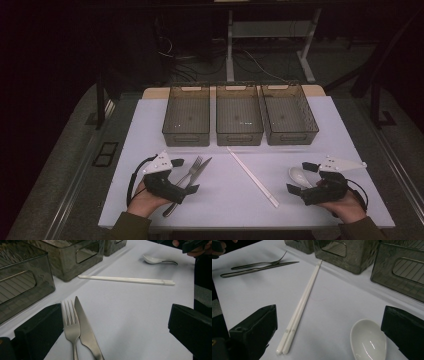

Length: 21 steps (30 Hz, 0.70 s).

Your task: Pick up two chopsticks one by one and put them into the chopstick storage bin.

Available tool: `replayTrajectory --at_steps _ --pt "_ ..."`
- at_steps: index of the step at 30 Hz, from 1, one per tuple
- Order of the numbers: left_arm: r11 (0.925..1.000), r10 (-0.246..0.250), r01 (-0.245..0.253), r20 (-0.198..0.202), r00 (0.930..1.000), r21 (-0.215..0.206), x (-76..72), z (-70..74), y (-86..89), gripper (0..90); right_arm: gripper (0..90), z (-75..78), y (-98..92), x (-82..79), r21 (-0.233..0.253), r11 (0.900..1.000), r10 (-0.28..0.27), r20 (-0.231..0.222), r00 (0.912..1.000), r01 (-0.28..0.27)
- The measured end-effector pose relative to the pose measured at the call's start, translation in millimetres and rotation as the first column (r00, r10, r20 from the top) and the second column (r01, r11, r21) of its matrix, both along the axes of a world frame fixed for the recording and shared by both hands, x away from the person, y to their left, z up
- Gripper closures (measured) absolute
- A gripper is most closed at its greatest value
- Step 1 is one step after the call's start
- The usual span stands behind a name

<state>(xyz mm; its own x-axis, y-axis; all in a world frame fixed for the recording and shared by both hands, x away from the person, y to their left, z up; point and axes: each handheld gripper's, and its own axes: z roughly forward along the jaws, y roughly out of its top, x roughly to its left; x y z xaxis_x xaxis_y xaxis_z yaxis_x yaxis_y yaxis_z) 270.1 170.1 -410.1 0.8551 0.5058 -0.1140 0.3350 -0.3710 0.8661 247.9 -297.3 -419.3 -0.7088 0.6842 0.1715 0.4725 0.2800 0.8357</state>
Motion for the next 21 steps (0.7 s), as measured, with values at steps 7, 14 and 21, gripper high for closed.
replayTrajectory --at_steps 7,14,21 --pt "1.0000 -0.003 0.003 -0.005 1.0000 -0.005 -0.2 -1.3 -2.9 0.0 0.8 2.0 0.3 0.6 0.002 1.000 -0.002 -0.007 1.0000 0.002" --pt "0.9999 -0.009 0.009 -0.004 1.0000 0.008 -0.4 -3.1 -4.9 0.0 0.8 5.6 4.1 2.4 0.002 1.000 0.006 -0.004 1.0000 -0.006" --pt "0.9999 -0.016 0.016 0.002 0.9999 0.007 -2.2 -3.4 -5.1 0.0 0.8 12.1 11.0 4.6 0.012 1.000 0.018 -0.013 0.9997 -0.018"
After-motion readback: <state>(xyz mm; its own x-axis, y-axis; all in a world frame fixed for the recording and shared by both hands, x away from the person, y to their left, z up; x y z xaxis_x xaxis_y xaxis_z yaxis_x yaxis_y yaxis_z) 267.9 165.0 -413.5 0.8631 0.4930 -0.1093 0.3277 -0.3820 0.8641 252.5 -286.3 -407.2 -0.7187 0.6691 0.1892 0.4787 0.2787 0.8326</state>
